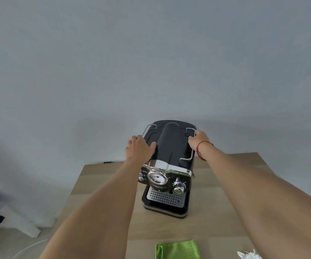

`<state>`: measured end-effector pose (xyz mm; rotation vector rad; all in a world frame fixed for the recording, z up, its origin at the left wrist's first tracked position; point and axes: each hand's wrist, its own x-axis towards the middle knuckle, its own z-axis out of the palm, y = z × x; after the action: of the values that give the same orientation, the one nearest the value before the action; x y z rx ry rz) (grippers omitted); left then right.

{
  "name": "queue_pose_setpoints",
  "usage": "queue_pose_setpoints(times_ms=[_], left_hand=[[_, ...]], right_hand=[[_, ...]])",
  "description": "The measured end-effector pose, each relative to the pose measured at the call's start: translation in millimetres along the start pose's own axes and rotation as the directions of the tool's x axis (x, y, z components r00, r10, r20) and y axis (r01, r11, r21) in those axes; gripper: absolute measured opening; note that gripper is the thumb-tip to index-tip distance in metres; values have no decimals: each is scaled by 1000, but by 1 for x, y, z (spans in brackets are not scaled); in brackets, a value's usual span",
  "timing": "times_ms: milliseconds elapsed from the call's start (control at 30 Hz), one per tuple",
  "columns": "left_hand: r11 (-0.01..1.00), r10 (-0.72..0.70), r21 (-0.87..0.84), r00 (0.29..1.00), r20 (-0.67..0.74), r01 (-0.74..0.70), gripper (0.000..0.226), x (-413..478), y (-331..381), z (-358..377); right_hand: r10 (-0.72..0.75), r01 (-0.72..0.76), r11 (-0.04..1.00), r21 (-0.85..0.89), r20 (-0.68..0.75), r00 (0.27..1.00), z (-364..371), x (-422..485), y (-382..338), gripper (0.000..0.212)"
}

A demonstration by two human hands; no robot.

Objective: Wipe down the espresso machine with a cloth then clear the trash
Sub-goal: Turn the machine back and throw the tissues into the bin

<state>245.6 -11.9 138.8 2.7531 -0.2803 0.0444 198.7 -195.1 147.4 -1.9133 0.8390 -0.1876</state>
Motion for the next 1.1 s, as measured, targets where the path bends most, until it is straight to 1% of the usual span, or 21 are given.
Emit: queue_pose_setpoints(times_ms=[133,233,300,367,467,500,567,633,700,800,833,933,1100], left_hand=[[980,-74,-185,997,3,73,45,-4,-1,0],[954,-143,-265,990,-2,137,39,-3,-5,0],[945,-174,-284,985,-7,165,35,-2,-4,1],[922,-204,-338,979,-7,190,28,-3,-2,2],[863,-202,-473,979,-4,176,18,-9,2,5],[846,-198,-508,980,-21,160,15,-9,3,7],[817,-229,-557,970,-82,146,12,-11,8,13],[798,-277,-585,951,-140,147,14,-11,14,19],[782,-317,-602,935,-160,162,20,-9,19,23],[773,-345,-611,921,-180,170,24,-4,23,29],[769,-351,-615,918,-185,171,25,-2,24,32],[760,-379,-625,903,-204,178,25,4,30,34],[764,-397,-616,892,-215,192,24,3,37,35]], right_hand=[[126,-116,990,76,-143,982,22,-26,-2,33],[55,-58,998,-8,-216,975,26,-37,10,36],[-3,-15,996,-83,-218,976,22,-35,15,37],[-34,10,994,-105,-222,974,19,-28,16,35],[-70,43,991,-130,-210,975,14,-22,18,23],[-90,62,988,-142,-203,975,12,-19,19,22],[-119,90,984,-154,-196,973,7,-12,21,27],[-149,124,982,-140,-189,971,4,-1,23,24],[-153,131,982,-137,-169,974,1,9,22,19],[-163,143,980,-136,-148,975,-2,22,20,36],[-177,157,977,-145,-141,974,-3,26,19,39],[-206,183,968,-169,-124,971,-6,37,14,36],[-219,198,962,-187,-103,970,-12,42,12,39]])
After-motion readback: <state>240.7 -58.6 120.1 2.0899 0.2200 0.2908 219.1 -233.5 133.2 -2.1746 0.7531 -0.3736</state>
